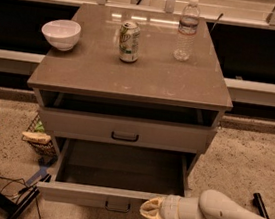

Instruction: Close middle drawer

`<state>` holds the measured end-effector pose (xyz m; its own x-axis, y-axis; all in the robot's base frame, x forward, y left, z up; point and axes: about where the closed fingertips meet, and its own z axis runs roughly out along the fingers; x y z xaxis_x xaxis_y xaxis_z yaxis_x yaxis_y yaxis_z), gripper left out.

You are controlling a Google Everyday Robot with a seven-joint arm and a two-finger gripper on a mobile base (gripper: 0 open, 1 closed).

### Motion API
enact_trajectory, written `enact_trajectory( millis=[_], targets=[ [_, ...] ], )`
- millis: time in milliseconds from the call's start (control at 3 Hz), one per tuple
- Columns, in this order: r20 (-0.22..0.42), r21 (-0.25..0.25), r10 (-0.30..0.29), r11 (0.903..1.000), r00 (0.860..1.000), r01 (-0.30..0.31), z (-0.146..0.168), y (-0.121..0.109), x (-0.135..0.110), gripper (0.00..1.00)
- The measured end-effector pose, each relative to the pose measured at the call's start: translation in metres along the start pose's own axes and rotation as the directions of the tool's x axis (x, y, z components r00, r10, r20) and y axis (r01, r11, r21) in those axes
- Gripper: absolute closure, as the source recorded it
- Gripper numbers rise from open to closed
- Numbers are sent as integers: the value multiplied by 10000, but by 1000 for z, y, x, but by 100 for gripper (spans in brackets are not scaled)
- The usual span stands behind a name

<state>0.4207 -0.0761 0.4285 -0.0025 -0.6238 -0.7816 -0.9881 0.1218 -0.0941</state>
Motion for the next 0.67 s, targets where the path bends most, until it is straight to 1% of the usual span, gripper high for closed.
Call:
enact_trajectory(
  millis=[333, 667],
  targets=[
    [24, -27, 23, 10000, 10000, -23, 4, -8, 1, 100],
    [67, 19, -42, 10000, 10000, 42, 6, -22, 2, 100]
  ],
)
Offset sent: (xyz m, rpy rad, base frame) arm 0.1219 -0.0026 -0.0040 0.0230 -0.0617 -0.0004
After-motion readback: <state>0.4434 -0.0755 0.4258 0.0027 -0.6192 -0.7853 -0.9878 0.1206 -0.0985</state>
